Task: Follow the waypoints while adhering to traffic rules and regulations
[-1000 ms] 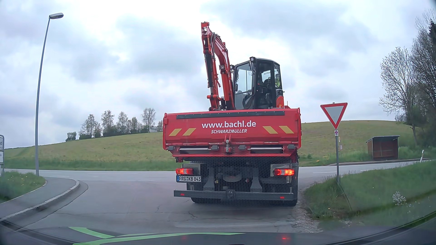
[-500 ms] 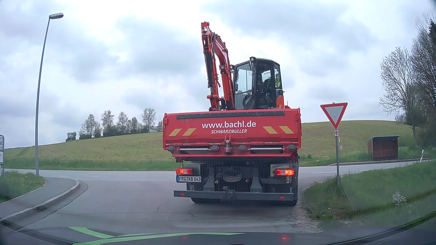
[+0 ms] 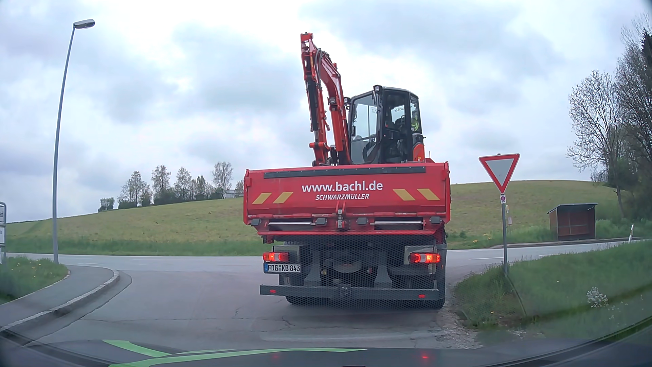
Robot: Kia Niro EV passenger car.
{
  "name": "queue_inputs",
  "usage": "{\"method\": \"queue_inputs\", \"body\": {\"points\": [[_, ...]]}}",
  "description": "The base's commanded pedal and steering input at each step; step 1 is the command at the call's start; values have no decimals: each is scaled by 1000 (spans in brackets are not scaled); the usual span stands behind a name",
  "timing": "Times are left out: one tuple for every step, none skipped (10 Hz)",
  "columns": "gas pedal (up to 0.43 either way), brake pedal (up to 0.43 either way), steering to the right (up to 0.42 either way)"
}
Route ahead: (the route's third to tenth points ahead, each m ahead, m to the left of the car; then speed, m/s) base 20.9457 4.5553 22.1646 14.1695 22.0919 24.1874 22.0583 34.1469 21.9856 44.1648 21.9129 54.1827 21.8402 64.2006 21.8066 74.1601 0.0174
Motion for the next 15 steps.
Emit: {"method": "queue_inputs", "body": {"points": [[0, 250, 0], [0, 250, 0], [0, 250, 0], [0, 256, 0], [0, 256, 0], [0, 256, 0], [0, 256, 0], [0, 256, 0], [0, 256, 0], [0, 256, 0], [0, 256, 0], [0, 256, 0], [0, 262, 0], [0, 262, 0], [0, 262, 0]]}}
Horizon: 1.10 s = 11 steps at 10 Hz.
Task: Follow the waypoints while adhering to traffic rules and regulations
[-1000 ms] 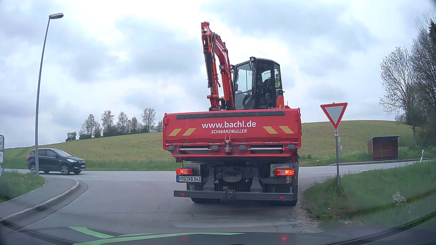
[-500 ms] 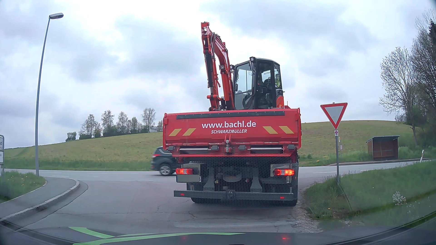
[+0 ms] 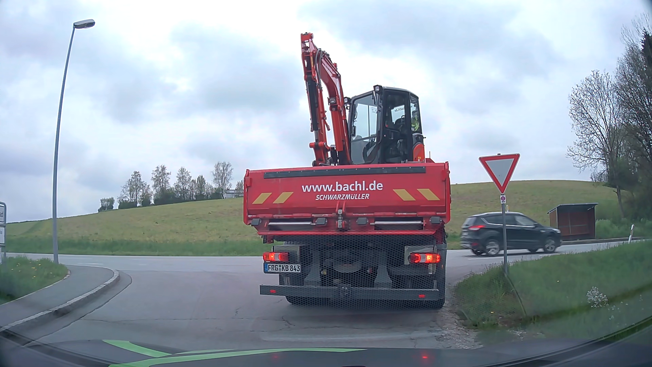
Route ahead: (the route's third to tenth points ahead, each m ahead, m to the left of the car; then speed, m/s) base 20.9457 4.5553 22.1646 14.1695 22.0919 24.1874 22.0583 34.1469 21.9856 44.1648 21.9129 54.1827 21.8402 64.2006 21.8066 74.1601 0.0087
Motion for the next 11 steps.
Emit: {"method": "queue_inputs", "body": {"points": [[0, 262, 0], [0, 262, 0], [0, 262, 0], [0, 262, 0], [0, 268, 0], [0, 262, 0], [0, 262, 0], [0, 268, 0], [0, 262, 0], [0, 262, 0], [0, 262, 0]]}}
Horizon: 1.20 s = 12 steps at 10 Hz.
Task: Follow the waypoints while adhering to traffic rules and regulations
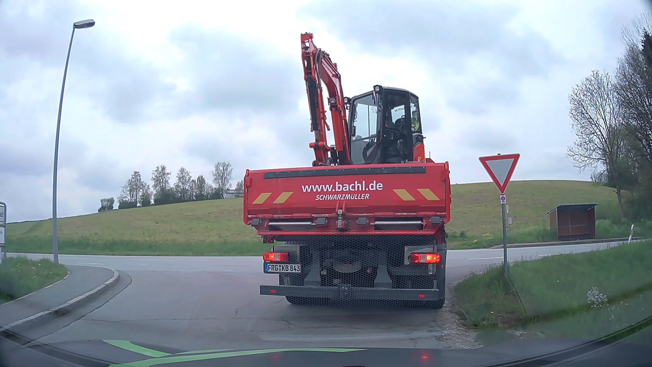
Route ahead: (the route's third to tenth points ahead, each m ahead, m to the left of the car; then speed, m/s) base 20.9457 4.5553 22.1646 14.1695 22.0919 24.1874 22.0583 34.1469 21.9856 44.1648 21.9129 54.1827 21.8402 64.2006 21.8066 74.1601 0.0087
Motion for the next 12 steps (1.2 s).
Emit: {"method": "queue_inputs", "body": {"points": [[0, 262, 0], [0, 262, 0], [0, 268, 0], [0, 268, 0], [0, 268, 0], [0, 268, 0], [0, 268, 0], [0, 268, 0], [0, 268, 0], [0, 274, 0], [0, 274, 0], [0, 274, 0]]}}
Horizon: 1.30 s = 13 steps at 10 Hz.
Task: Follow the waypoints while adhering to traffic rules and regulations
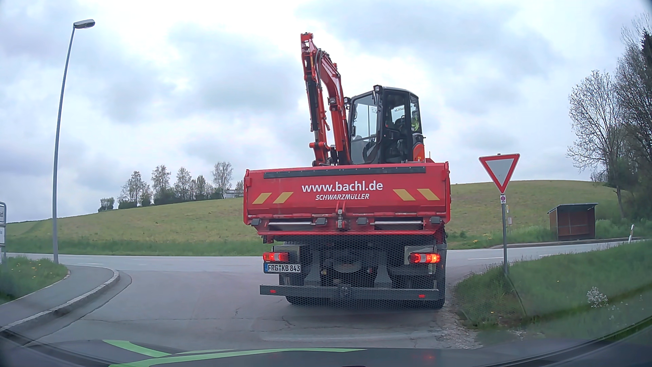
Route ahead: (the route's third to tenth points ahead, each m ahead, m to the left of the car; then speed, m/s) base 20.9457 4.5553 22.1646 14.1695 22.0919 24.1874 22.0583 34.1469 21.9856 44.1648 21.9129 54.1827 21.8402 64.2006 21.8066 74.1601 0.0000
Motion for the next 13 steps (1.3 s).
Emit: {"method": "queue_inputs", "body": {"points": [[0, 280, 0], [0, 280, 0], [0, 329, 0], [0, 366, 0], [0, 396, 0], [0, 396, 0], [0, 384, 0], [0, 348, 0], [0, 311, 0], [0, 250, 0], [0, 152, 0], [0, 0, 0], [0, 0, 0]]}}
